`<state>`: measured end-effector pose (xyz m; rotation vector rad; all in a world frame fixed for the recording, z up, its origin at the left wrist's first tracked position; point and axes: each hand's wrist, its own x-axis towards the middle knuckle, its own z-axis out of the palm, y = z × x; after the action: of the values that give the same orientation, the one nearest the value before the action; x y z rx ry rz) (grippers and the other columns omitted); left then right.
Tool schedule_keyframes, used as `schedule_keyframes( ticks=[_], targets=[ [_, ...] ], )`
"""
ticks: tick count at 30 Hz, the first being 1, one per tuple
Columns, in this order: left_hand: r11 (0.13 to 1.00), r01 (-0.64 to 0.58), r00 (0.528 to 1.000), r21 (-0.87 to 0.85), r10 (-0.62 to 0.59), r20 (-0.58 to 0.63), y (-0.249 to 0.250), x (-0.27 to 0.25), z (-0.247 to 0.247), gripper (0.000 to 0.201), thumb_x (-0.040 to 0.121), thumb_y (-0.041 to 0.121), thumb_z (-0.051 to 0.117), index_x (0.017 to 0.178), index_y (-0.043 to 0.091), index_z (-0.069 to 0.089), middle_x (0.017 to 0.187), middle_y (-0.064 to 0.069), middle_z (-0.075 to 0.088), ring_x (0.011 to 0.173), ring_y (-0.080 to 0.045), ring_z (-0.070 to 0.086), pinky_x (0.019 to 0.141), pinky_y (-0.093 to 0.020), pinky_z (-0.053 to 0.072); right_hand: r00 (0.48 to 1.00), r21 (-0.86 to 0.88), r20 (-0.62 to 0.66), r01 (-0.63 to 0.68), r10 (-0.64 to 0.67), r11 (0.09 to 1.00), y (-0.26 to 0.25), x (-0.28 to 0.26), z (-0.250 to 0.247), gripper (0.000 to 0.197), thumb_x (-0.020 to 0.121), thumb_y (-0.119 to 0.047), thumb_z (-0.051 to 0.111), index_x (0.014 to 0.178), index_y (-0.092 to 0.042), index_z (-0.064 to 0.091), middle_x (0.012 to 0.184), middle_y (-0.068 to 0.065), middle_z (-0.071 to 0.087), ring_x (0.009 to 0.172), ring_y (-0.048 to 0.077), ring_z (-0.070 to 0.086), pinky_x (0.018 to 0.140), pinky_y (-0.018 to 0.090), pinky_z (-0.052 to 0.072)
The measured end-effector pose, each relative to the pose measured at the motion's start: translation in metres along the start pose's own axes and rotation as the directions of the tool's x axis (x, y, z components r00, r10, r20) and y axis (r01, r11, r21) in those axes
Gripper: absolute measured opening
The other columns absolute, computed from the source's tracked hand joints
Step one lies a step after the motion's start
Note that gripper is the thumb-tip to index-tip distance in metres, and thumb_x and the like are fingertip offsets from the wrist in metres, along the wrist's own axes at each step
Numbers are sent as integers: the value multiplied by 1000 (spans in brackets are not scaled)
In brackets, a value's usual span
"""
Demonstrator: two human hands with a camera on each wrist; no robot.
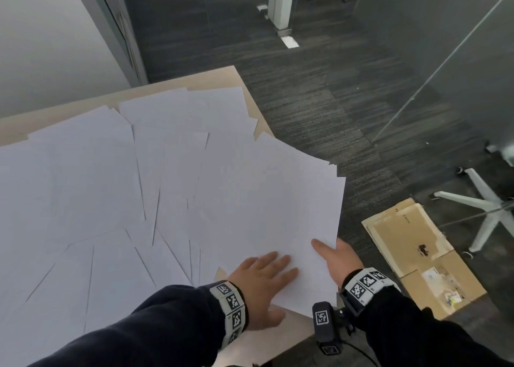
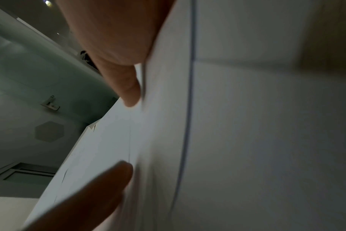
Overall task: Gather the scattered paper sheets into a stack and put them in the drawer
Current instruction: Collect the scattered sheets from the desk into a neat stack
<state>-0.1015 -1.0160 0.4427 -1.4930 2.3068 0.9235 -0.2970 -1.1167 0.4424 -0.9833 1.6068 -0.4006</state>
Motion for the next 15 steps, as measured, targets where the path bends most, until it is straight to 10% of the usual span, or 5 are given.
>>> schedule_keyframes(
  ticks=[4,9,15],
  targets=[
    [991,120,979,-54,-127,-160,-13,3,-20,80,90,56,44,152,43,-4,162,11,-17,150,-17,-11,121,-44,6,1000,-24,11,-1,1,1000,6,-2,-1,12,92,-18,63,103,-16,68,95,0,73,87,18,68,72,28,50],
    [744,599,736,-294,-657,-161,-75,9,-46,84,90,64,39,153,38,-12,161,-1,-24,150,-26,-13,122,-48,7,999,24,29,-24,23,999,10,-6,-2,16,94,-17,61,108,-13,67,97,2,72,89,20,68,69,28,50],
    [807,557,800,-196,-585,-135,-75,-6,-18,90,85,70,37,152,38,-13,160,-2,-28,149,-25,-20,121,-48,-1,999,69,14,-43,42,997,9,-11,0,19,96,-26,57,107,-14,67,99,3,72,90,20,67,67,27,48]
  ],
)
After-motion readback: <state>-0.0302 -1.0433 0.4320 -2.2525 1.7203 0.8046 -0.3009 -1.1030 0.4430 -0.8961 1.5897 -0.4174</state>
